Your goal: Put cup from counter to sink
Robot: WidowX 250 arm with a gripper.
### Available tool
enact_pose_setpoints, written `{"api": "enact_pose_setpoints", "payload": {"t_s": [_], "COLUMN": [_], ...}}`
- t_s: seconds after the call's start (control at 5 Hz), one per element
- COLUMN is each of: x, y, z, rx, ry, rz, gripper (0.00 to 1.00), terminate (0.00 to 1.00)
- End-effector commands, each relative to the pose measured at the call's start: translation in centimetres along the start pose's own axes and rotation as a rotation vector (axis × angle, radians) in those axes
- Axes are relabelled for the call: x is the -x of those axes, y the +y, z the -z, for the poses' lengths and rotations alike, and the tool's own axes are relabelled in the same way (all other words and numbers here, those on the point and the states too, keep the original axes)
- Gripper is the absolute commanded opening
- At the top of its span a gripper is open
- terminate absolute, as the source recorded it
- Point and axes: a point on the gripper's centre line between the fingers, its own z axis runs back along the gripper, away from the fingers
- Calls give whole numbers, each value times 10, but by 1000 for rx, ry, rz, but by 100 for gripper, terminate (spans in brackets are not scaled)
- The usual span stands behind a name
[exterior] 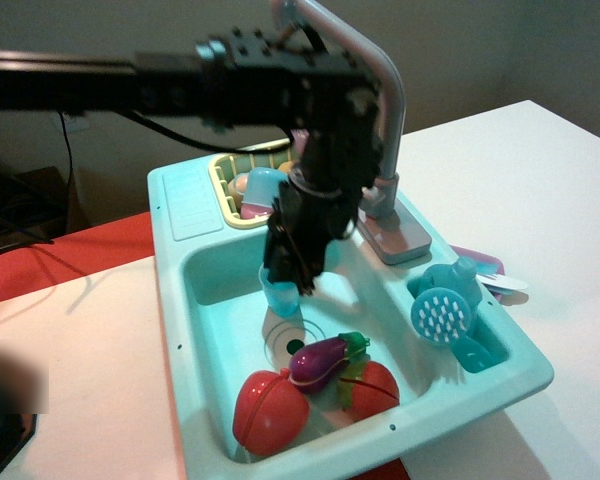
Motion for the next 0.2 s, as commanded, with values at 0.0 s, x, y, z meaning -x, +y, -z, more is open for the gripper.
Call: {"api": "enact_pose_setpoints", "payload": {"t_s": [0.0], "x": [42], "y": [23], "z": [-71], "rx": [-23], "ry": [-130], "rz": [-26], "gripper": [100], "terminate": [100]}}
